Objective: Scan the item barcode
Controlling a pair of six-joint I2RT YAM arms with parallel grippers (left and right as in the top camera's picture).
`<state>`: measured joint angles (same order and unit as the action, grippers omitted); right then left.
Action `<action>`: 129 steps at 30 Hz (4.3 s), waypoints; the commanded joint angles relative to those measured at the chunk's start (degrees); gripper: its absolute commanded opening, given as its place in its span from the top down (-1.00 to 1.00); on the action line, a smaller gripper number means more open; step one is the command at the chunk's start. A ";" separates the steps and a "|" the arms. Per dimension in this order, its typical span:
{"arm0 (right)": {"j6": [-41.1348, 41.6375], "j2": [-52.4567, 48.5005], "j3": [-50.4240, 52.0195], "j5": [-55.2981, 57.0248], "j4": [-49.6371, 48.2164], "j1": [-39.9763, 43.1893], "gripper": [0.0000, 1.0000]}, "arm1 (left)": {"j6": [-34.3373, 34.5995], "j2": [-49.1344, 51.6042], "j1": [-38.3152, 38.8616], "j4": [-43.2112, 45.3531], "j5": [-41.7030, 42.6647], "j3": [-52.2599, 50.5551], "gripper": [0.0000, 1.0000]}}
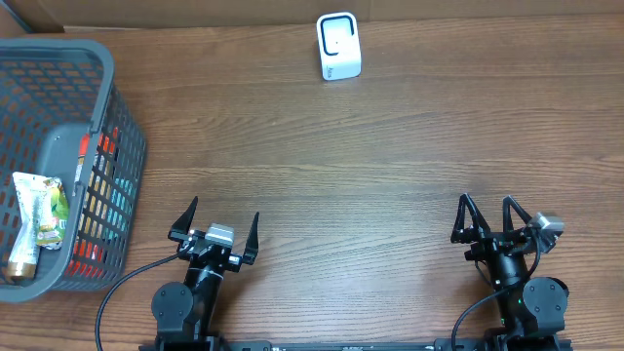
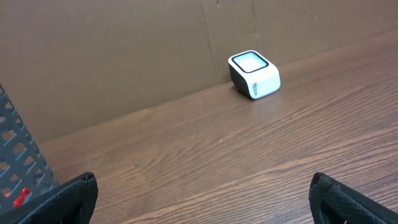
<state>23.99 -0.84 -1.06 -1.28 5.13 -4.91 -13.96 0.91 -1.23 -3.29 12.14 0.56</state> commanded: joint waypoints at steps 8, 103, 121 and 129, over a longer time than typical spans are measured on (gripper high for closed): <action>-0.07 0.61 0.61 -0.28 -0.46 -0.28 -1.00 | -0.83 -0.66 -0.35 0.09 -0.26 -0.28 -0.99; -0.07 0.61 0.61 -0.28 -0.46 -0.28 -1.00 | -0.85 -0.66 -0.35 0.11 -0.28 -0.28 -0.99; -0.07 0.61 0.61 -0.28 -0.46 -0.28 -1.00 | 6.25 -0.66 -0.24 0.07 2.64 -0.02 -1.00; -0.07 0.61 0.61 -0.28 -0.46 -0.28 -1.00 | 8.90 -0.66 -0.24 0.04 5.73 1.86 -0.99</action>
<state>23.97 -0.84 -1.06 -1.28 5.13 -4.93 -7.11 0.91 -1.23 -3.25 15.27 0.60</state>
